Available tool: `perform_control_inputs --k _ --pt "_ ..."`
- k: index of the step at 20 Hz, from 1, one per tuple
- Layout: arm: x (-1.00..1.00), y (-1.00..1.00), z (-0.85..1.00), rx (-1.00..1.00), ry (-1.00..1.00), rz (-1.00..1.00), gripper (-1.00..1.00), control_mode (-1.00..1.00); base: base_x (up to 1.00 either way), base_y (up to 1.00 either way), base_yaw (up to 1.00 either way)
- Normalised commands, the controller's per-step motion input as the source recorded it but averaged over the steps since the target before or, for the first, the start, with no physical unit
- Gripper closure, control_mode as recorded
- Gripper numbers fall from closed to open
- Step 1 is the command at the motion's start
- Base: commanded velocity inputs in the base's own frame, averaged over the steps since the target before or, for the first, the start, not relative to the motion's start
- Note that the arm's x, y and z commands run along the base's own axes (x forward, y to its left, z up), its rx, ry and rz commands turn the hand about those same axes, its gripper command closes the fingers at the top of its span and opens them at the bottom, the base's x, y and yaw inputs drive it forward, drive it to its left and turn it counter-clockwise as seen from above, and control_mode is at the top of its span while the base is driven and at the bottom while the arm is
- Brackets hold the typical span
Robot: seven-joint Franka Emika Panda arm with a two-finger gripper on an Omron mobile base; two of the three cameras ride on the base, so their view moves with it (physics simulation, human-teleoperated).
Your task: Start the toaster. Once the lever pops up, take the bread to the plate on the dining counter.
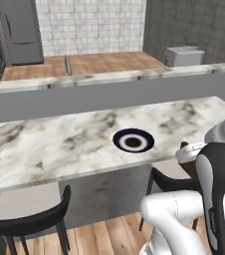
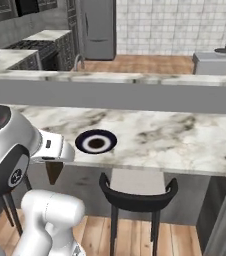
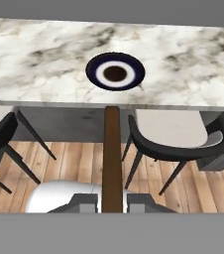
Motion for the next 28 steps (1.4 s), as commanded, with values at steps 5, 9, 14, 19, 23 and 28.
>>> perform_control_inputs --k 5,9,14,19,23,28 --pt "0.0 0.0 0.0 0.0 0.0 0.0 1.0 1.0 0.54 0.15 0.11" --pt "0.0 0.0 0.0 0.0 0.0 0.0 1.0 1.0 0.44 0.11 0.09" --pt "0.0 0.0 0.0 0.0 0.0 0.0 1.0 1.0 0.28 0.02 0.01" --pt "0.0 0.0 0.0 0.0 0.0 0.0 1.0 1.0 0.13 0.0 0.0" --pt "0.0 0.0 0.0 0.0 0.0 0.0 1.0 1.0 0.0 0.0 0.0" --pt "0.0 0.0 0.0 0.0 0.0 0.0 1.0 -1.0 0.0 0.0 0.0"
